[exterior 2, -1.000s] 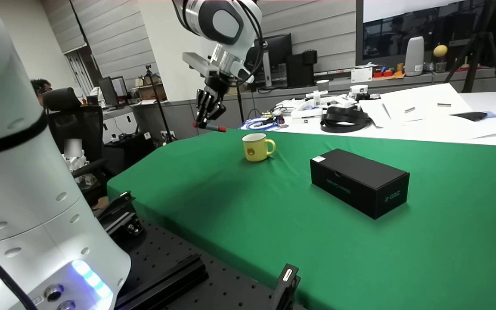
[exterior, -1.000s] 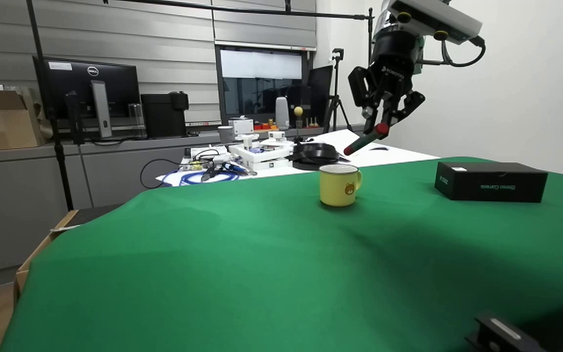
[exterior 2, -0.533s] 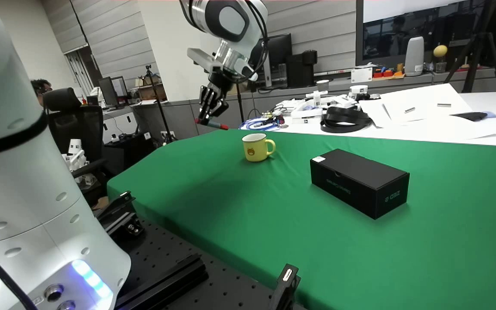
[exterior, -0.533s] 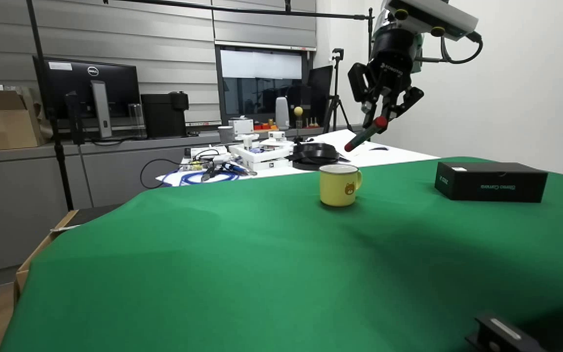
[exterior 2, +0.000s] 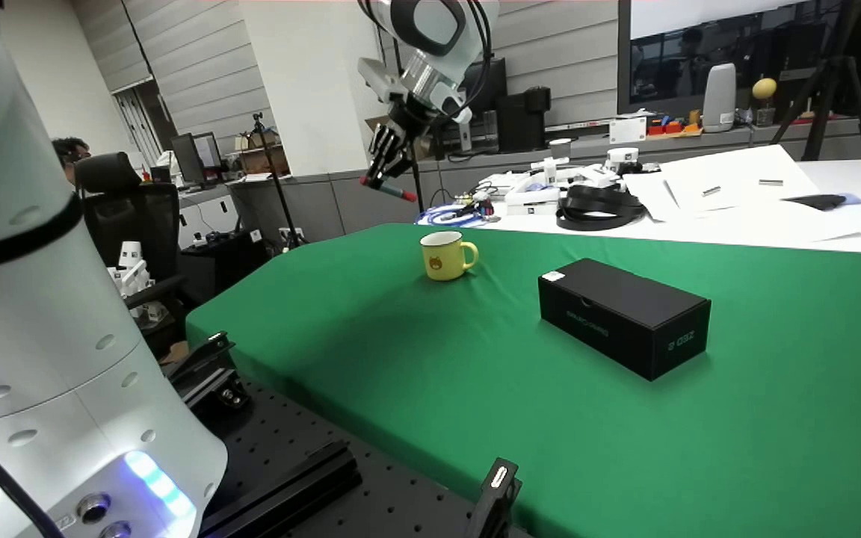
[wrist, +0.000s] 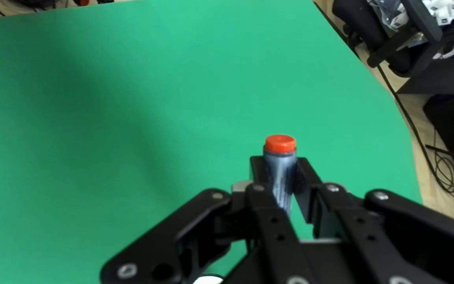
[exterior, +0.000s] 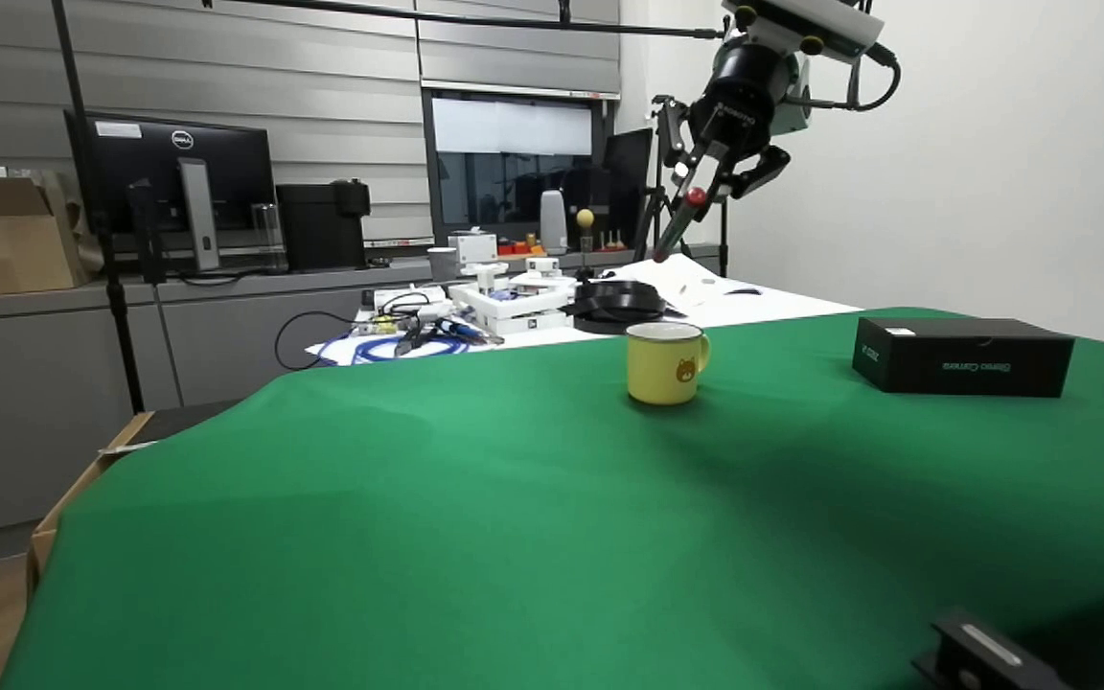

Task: Put the marker in the cup

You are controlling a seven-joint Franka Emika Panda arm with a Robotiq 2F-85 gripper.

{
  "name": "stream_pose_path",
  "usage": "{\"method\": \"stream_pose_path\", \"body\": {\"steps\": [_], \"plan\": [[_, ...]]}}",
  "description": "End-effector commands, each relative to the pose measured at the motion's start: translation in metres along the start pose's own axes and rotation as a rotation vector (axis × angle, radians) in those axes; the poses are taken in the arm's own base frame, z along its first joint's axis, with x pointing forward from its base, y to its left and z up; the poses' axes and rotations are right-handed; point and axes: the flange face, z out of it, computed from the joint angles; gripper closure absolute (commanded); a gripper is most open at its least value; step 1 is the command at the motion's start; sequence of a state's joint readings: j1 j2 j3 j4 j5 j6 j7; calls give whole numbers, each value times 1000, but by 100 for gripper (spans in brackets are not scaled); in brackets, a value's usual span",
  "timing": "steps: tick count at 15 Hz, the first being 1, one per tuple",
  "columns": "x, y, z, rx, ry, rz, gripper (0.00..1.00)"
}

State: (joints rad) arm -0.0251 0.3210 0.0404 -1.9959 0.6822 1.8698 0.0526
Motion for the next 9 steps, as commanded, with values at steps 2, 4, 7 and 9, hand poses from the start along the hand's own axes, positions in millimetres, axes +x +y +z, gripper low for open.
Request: {"method": "stream_pose_path", "body": {"steps": [2,4,7,9], "plan": [[26,-8,-25,125,-47,151,95],[37,-3,-31,167,-77,210,95],[54,7,-36,223,-108,285,95],[66,17,-37,252,-123,332,95]]}}
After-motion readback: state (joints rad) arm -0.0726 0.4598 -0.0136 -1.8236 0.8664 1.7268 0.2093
